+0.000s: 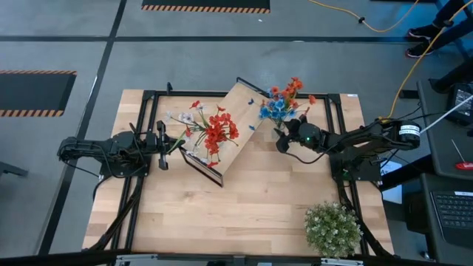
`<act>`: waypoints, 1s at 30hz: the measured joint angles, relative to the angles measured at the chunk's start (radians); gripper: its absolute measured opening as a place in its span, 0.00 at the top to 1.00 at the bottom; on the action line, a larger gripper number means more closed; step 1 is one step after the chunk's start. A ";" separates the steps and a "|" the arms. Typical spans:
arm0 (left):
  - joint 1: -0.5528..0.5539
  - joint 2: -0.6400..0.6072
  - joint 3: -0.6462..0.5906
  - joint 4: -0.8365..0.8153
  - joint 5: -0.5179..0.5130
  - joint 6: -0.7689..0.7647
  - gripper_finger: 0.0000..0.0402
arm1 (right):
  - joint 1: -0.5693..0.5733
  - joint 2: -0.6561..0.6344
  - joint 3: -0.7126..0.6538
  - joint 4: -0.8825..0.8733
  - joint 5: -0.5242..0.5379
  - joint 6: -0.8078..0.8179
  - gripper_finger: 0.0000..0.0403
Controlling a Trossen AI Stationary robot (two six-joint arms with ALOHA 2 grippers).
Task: Pick and place flowers into a vace then onto a shelf
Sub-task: Put the transparent flower vase with flowers on the shelf
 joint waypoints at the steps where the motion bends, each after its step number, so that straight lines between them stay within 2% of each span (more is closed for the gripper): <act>1: 0.000 0.000 0.000 0.000 0.000 0.000 0.99 | 0.000 0.000 0.000 0.000 -0.004 0.000 0.51; 6: 0.000 0.000 0.000 0.000 0.000 0.000 0.99 | 0.000 0.000 0.000 0.001 -0.025 0.026 0.71; 18: 0.000 0.000 0.000 0.000 0.000 0.000 0.99 | 0.000 -0.021 0.000 -0.012 -0.053 0.031 0.71; 21: 0.000 0.000 0.000 0.000 0.000 0.000 0.99 | 0.000 -0.065 0.000 -0.023 -0.078 0.030 0.71; 30: 0.000 0.000 0.000 0.000 0.000 0.000 0.99 | 0.001 -0.286 0.000 -0.239 -0.079 0.056 0.71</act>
